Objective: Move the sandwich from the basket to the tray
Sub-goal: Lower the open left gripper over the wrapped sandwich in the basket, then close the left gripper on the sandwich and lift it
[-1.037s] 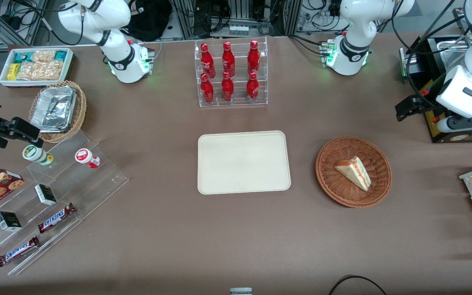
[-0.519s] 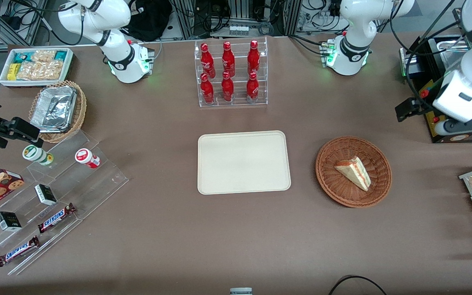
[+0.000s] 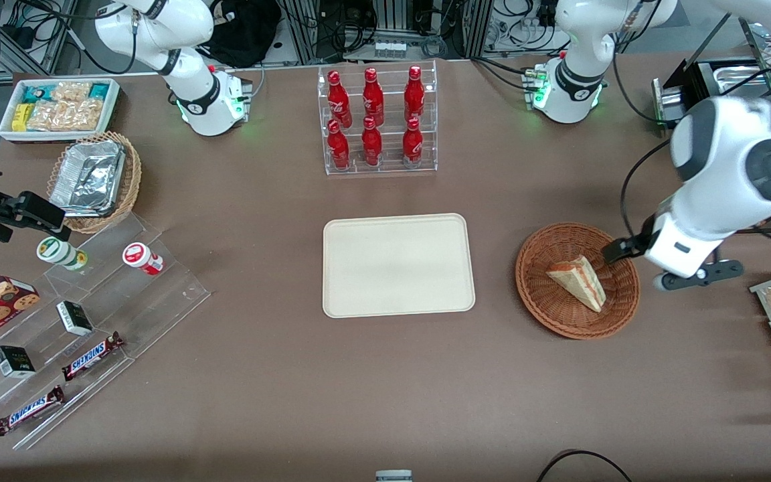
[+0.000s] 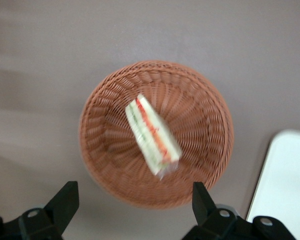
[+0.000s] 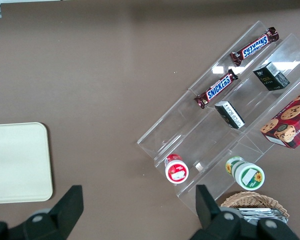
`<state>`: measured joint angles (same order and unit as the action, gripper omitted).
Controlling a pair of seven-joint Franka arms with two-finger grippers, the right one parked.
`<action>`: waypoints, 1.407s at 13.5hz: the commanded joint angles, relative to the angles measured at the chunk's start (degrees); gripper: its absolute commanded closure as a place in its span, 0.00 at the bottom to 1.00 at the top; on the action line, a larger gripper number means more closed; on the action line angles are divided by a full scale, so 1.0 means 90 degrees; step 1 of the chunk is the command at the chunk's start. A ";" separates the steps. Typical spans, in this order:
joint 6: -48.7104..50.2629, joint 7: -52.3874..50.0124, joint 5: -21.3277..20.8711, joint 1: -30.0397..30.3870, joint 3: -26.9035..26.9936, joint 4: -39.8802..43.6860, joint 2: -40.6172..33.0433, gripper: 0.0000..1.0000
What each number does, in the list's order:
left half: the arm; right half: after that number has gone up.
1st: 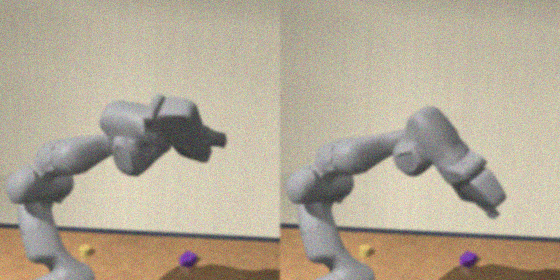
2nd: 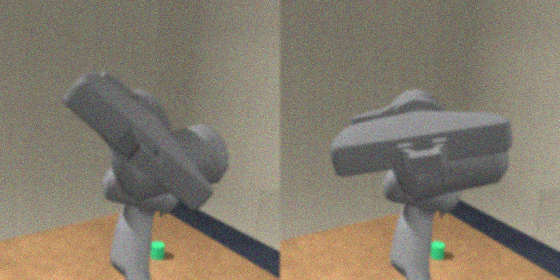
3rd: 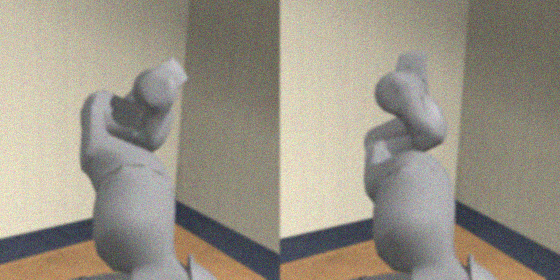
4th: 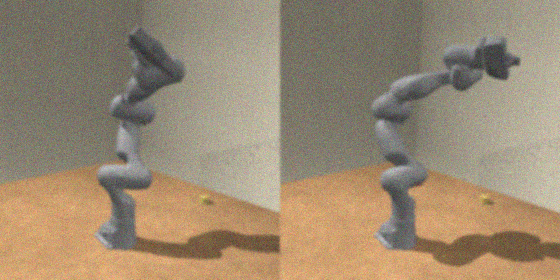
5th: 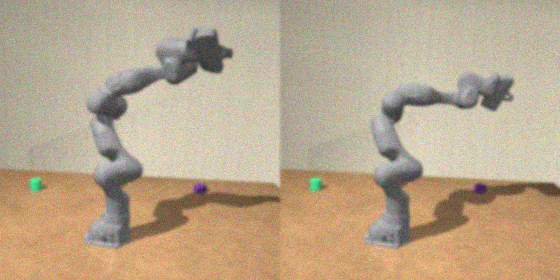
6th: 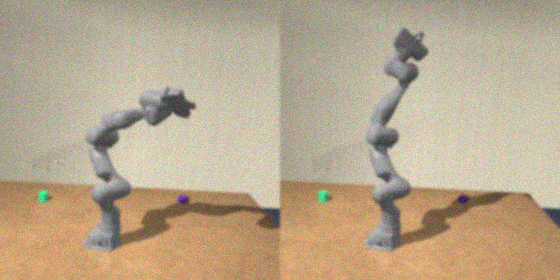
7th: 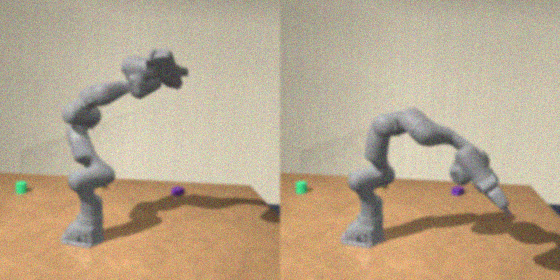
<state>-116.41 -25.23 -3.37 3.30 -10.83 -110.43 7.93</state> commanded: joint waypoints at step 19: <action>-0.2505 -0.3056 0.0042 -0.0054 -0.0085 -0.1491 0.0984 0.90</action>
<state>-138.65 -51.56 -3.20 3.02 -11.57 -124.48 17.16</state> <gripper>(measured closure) 0.278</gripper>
